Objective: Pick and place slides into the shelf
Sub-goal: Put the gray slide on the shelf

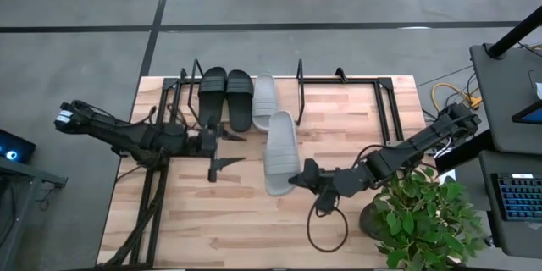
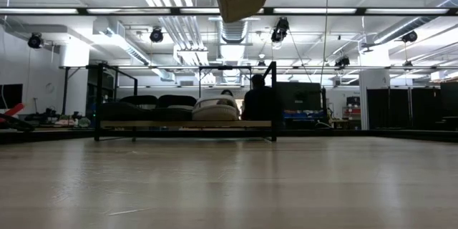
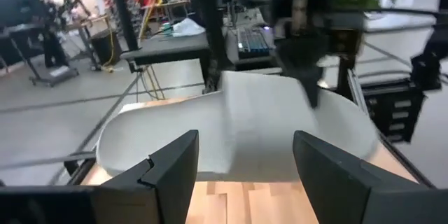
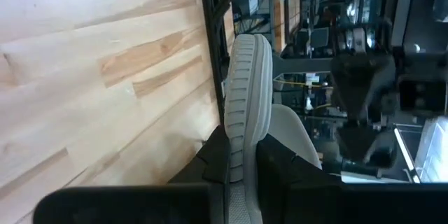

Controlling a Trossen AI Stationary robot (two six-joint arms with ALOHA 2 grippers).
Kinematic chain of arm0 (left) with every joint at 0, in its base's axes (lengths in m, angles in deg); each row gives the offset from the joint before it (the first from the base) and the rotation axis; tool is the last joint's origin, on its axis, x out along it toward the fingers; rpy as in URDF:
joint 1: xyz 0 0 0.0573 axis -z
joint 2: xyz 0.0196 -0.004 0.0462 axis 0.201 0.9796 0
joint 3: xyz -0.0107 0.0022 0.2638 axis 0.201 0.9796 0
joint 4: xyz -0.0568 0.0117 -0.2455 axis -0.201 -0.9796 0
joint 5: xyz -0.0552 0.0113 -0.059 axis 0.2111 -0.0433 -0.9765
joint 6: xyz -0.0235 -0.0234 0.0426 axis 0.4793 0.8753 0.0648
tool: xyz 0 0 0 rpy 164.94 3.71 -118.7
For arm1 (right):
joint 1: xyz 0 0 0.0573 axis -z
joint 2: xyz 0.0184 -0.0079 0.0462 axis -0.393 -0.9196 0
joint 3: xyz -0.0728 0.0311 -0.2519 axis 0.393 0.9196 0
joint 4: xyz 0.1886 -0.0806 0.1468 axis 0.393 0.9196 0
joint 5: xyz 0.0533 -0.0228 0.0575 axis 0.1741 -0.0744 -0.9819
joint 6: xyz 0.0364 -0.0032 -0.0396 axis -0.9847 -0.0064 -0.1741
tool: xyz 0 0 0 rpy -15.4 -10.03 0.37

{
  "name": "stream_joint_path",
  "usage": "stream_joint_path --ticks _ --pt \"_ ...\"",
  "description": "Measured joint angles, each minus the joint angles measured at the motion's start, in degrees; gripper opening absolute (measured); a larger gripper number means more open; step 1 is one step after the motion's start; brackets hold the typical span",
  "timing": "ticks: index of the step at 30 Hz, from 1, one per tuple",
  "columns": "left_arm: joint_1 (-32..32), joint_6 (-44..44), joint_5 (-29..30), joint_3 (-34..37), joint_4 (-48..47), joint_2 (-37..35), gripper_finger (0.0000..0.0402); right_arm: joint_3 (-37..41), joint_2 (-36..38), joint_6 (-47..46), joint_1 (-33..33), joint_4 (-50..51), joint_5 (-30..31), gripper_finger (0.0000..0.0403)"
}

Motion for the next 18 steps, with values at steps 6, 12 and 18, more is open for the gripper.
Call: stream_joint_path --ticks 6,12,18 --pt "-5.6 2.5 -14.4 -1.9 -2.9 0.8 0.0217 0.0 0.0 0.3 0.0 0.0 0.0 0.0029" --pt "-7.2 3.3 -15.1 -3.3 -4.9 1.6 0.0217 0.0 0.0 0.7 0.0 -0.6 0.1 0.0029" --pt "-6.9 1.7 -15.2 -3.1 -5.1 3.6 0.0217 -0.1 0.0 0.9 1.1 -0.9 0.3 0.0029"
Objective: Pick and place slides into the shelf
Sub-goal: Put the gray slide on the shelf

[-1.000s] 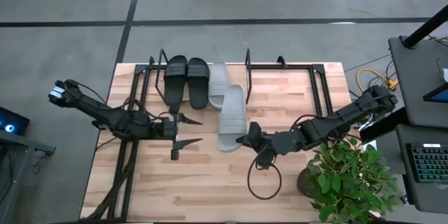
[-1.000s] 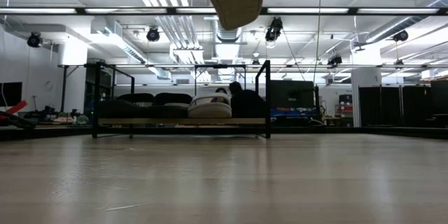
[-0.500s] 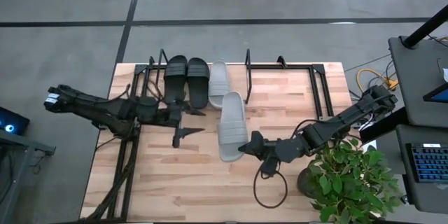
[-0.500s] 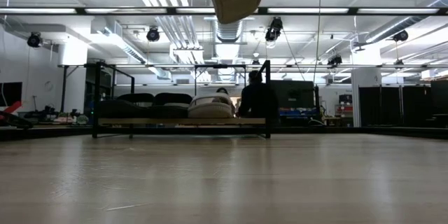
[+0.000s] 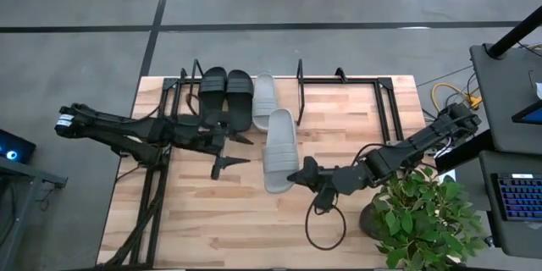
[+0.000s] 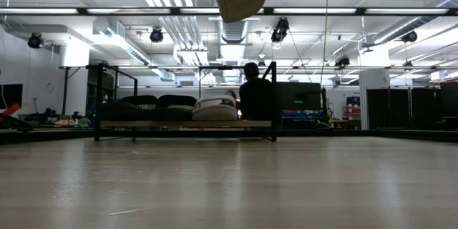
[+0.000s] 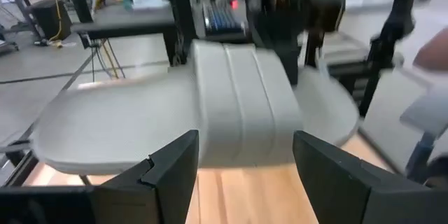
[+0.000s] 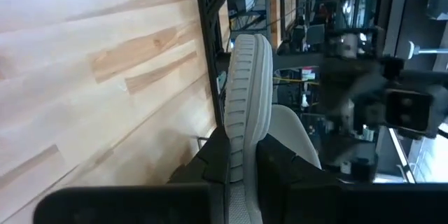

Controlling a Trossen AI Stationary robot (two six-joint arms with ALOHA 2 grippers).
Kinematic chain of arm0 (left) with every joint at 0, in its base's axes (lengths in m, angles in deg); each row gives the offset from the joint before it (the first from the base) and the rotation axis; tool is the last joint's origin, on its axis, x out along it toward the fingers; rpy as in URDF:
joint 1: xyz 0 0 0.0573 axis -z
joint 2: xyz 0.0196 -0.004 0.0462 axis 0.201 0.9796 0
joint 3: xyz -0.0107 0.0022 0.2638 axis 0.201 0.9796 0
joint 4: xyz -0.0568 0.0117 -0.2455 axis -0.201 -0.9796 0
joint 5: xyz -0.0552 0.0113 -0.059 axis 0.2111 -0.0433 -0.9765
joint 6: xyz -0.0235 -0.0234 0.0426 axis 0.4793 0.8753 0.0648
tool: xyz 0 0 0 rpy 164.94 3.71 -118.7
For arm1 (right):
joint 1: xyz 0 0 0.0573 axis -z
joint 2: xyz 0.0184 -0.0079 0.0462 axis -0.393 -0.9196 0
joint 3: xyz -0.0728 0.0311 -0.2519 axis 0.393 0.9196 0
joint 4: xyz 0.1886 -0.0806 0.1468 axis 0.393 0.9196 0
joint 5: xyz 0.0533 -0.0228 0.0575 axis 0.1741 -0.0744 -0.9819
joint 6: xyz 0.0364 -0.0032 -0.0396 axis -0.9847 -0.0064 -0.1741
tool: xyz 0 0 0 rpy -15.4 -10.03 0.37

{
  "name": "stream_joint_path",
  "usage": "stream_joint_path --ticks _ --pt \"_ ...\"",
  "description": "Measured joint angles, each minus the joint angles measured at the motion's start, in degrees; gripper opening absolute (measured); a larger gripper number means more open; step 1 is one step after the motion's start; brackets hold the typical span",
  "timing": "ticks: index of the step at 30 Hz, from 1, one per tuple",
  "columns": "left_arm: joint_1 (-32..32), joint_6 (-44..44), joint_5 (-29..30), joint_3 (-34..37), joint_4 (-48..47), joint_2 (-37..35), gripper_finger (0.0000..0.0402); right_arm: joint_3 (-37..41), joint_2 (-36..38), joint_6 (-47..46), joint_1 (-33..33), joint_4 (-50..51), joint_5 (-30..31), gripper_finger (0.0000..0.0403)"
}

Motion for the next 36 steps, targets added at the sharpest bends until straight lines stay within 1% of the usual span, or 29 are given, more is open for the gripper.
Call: stream_joint_path --ticks 2,4,5,8,10,14,17,20,22,23,26,28,29,36 --pt "0.6 -4.1 0.9 0.0 0.1 1.7 0.0217 0.0 0.0 0.0 0.8 0.0 0.2 0.0029" --pt "1.9 -7.9 5.4 0.0 0.1 3.4 0.0217 0.0 0.0 0.0 1.8 -0.1 0.7 0.0029" --pt "2.9 -9.6 9.1 0.0 0.0 4.2 0.0217 0.0 0.0 0.0 2.3 -0.1 1.9 0.0029" --pt "6.9 -14.6 22.6 0.0 0.1 6.1 0.0217 0.0 0.2 0.1 3.6 -0.1 5.9 0.0029" --pt "9.9 -17.7 29.7 0.0 0.4 6.8 0.0217 0.0 0.9 -0.1 4.4 0.0 5.9 0.0029" --pt "16.1 -23.1 41.0 0.0 3.2 8.5 0.0217 0.0 2.2 -1.8 5.6 -0.1 4.6 0.0029" --pt "20.5 -30.8 50.8 0.0 7.4 11.9 0.0217 0.0 3.0 -2.2 6.2 -0.1 1.6 0.0029" --pt "23.3 -42.2 61.4 0.0 15.6 17.2 0.0217 0.0 3.3 -2.1 6.2 -1.3 0.8 0.0029" --pt "24.1 -50.3 67.1 0.0 23.3 21.1 0.0217 0.0 3.3 -2.1 6.2 -2.0 0.7 0.0029" --pt "24.3 -54.3 69.0 0.0 27.5 22.9 0.0217 0.1 3.3 -2.1 6.4 -2.0 0.7 0.0029" --pt "24.7 -65.4 72.4 0.0 40.0 27.0 0.0217 0.1 3.3 -2.8 7.0 -1.9 0.6 0.0029" --pt "24.7 -71.9 74.0 0.0 47.5 29.2 0.0217 0.1 3.3 -3.3 7.7 -1.6 0.6 0.0029" --pt "24.7 -73.8 73.9 0.0 49.6 30.1 0.0217 0.1 3.3 -3.6 8.0 -1.6 0.6 0.0029" --pt "24.7 -75.4 73.0 -2.1 50.6 32.6 0.0217 0.2 3.3 -3.9 11.1 -1.4 0.1 0.0029"
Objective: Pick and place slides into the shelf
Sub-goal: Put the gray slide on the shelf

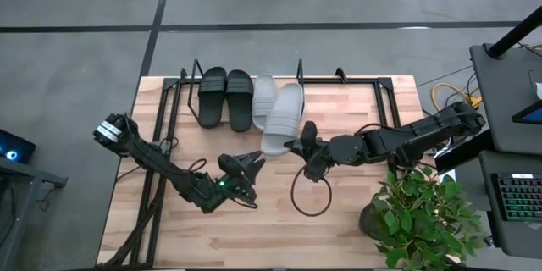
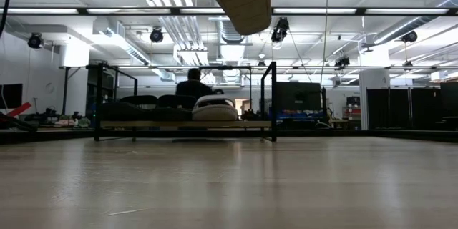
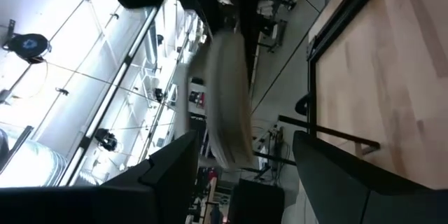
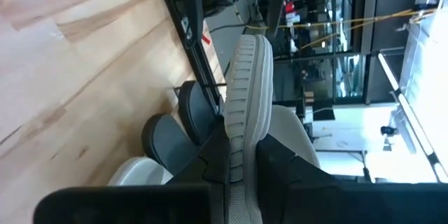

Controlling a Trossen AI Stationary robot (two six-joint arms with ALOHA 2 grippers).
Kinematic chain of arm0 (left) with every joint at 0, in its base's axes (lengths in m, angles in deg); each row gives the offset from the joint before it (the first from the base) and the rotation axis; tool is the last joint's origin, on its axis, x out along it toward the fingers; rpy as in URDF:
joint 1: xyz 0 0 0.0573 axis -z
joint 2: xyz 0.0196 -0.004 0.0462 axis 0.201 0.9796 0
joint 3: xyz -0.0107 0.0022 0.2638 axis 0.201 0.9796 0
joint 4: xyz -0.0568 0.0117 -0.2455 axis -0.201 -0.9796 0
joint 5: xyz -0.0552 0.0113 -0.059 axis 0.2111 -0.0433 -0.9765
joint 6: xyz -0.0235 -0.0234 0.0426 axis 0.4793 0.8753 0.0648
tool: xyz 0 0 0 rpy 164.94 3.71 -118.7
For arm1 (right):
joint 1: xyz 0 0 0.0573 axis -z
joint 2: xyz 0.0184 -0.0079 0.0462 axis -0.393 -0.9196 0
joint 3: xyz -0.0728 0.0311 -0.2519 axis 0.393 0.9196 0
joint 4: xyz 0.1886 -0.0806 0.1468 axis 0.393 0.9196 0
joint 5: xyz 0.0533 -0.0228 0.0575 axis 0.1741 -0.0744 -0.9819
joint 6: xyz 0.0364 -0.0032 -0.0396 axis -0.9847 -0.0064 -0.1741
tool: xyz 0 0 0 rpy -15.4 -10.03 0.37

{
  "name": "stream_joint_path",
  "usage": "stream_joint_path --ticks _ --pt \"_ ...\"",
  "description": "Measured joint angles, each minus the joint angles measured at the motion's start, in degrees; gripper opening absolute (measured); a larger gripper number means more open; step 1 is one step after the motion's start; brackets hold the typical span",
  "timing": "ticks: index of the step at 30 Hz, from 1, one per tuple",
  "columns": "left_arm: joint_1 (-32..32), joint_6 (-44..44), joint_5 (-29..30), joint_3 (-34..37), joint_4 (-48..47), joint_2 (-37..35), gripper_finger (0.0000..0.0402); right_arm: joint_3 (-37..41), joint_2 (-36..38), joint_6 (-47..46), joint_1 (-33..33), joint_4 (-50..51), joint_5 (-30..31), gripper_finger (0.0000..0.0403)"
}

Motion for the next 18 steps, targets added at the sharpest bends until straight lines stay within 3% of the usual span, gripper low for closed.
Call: stream_joint_path --ticks 8,18 --pt "-2.0 -0.9 -0.4 -2.0 0.1 -0.6 0.0217 0.0 -0.3 -0.9 0.8 -0.6 -5.1 0.0029" --pt "-2.8 -0.8 -0.5 -2.4 0.0 -0.3 0.0217 0.0 -0.3 0.1 1.0 -1.5 -6.0 0.0028"
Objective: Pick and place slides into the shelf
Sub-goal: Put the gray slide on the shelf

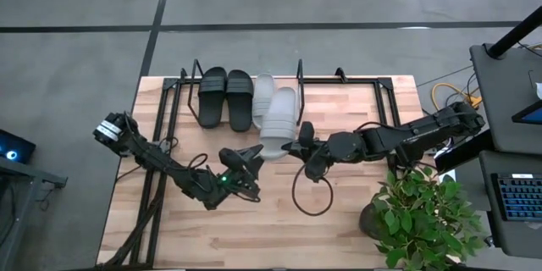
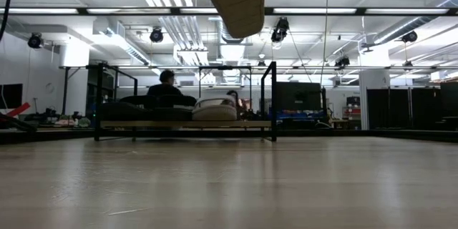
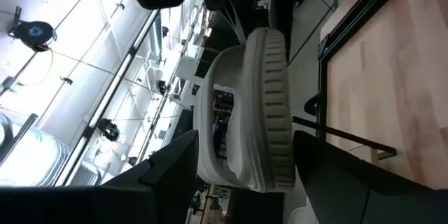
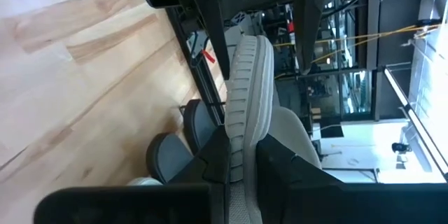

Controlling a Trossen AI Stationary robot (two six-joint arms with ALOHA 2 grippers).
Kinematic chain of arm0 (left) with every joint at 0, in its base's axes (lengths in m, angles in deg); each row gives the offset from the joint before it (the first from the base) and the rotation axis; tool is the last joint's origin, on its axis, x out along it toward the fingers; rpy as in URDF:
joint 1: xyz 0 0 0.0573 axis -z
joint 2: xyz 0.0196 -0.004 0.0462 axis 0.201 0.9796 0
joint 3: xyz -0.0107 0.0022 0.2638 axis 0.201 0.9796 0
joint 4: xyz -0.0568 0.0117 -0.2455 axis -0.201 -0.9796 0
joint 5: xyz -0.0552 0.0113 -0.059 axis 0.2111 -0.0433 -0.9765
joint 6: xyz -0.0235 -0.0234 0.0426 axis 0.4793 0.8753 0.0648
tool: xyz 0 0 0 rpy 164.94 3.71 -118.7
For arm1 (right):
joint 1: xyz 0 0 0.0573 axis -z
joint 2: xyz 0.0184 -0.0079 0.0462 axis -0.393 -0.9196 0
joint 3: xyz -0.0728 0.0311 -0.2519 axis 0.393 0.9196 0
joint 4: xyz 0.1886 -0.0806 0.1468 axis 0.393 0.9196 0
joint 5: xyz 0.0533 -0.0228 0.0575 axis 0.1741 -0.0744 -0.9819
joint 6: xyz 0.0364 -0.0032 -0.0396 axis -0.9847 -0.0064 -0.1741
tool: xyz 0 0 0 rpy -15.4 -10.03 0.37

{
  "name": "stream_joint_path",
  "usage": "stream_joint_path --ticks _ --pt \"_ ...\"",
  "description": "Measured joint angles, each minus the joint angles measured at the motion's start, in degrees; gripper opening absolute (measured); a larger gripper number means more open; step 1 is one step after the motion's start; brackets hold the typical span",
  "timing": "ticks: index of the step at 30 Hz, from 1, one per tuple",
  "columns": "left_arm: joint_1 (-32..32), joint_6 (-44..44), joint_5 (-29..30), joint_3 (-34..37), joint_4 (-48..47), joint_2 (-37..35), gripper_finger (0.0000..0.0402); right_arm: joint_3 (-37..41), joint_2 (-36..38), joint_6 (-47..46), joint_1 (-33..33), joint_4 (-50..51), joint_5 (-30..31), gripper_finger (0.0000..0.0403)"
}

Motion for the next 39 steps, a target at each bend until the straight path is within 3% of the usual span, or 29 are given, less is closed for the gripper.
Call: stream_joint_path --ticks 9,20,26,33,39 --pt "-1.8 3.0 -3.7 0.0 -0.3 0.3 0.0198 0.0 0.0 1.2 0.0 -1.7 -0.4 0.0028" --pt "-2.7 3.0 -4.0 0.0 -0.5 0.3 0.0022 0.0 0.0 1.9 0.0 -2.2 0.2 0.0028" --pt "-3.2 2.9 -4.1 0.0 -0.4 0.3 0.0022 0.0 0.1 1.9 0.0 -2.3 0.8 0.0029" --pt "-3.9 2.6 -3.3 0.0 0.2 -0.3 0.0022 0.0 1.7 -3.5 0.0 -3.0 8.5 0.0104" --pt "-6.2 2.4 -1.1 0.0 -0.1 -0.7 0.0022 0.0 5.1 -8.5 0.1 -4.7 9.2 0.0124"
